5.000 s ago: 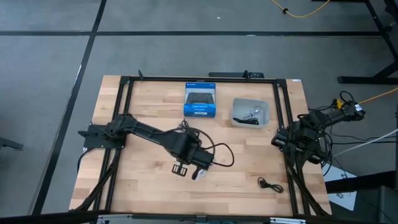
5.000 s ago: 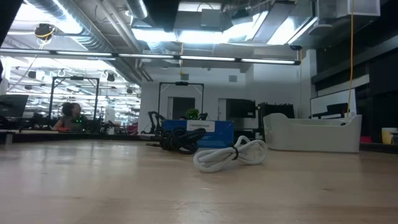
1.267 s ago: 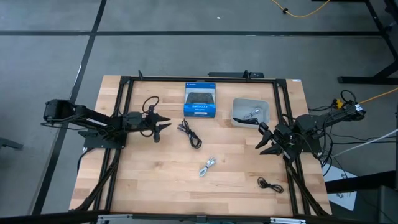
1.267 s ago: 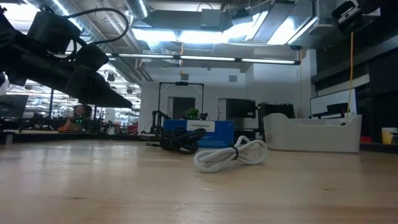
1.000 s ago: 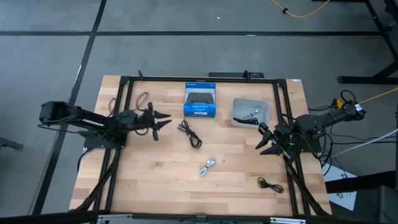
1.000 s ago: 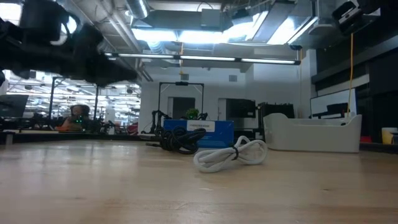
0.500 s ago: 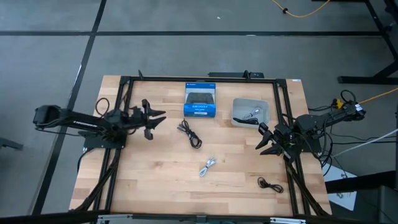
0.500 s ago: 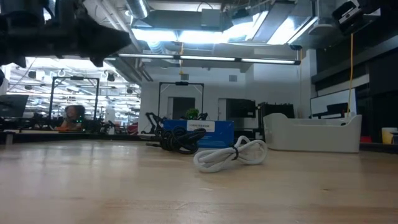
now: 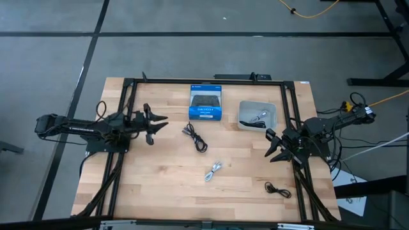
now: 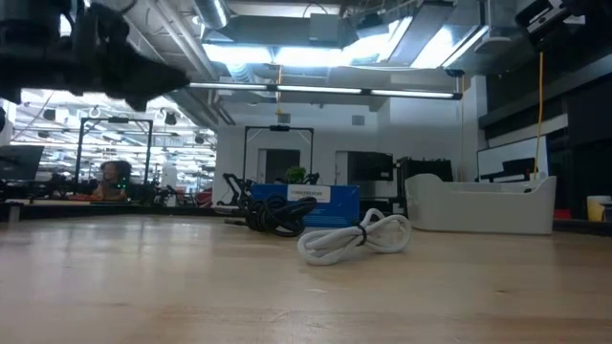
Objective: Pick and place USB-C Cables
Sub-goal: Put the bottom black charger cable into the gray bin
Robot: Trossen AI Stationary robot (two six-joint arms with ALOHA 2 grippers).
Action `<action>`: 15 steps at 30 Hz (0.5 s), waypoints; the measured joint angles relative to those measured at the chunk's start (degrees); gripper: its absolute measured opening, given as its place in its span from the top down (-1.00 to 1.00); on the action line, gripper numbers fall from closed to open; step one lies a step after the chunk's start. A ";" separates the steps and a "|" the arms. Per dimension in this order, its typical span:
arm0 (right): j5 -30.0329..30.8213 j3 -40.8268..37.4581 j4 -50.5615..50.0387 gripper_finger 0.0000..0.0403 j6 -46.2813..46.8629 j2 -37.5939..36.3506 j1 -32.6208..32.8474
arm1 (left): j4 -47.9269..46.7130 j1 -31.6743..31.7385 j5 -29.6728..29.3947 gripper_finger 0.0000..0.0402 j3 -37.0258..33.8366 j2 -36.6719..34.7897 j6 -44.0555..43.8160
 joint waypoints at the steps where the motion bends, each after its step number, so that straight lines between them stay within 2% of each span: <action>1: 0.01 0.00 0.00 0.38 0.00 0.00 0.00 | -3.47 -0.30 0.00 0.47 0.00 -1.02 0.00; 10: 0.06 0.00 0.00 0.38 -0.11 0.00 0.00 | -28.83 -0.71 0.02 0.47 0.00 -15.20 0.00; 15: 0.97 0.00 -0.44 0.38 -1.65 0.01 0.00 | -30.07 -0.71 2.00 0.47 0.02 -22.23 0.35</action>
